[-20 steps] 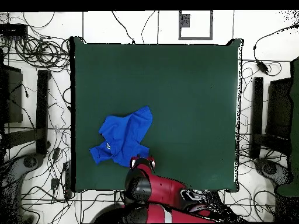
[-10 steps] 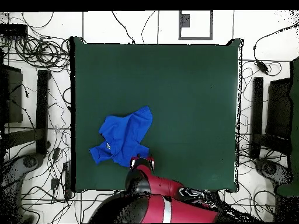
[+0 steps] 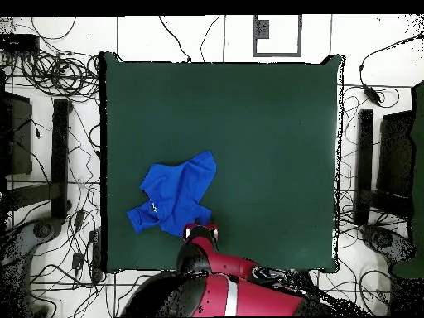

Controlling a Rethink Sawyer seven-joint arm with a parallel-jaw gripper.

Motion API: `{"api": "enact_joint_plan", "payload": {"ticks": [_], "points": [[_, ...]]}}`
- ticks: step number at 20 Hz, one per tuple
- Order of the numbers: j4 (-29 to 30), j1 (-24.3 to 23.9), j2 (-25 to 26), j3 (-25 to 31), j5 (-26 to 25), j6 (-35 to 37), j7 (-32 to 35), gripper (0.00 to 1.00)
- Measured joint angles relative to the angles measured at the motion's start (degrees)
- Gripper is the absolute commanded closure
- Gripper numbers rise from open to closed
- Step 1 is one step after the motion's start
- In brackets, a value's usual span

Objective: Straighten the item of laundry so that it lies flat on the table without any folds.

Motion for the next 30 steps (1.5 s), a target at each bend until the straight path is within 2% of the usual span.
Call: {"api": "enact_joint_plan", "payload": {"ticks": [10, 22, 30], "points": [[0.28, 0.97, 0.86, -0.51, -0.7, -3.49, 0.0, 1.0], [0.22, 1.75, 0.91, -1.07, -0.68, -3.81, 0.0, 1.0], [-0.05, -1.7, 0.62, 0.55, -4.05, -2.18, 0.0, 1.0]]}}
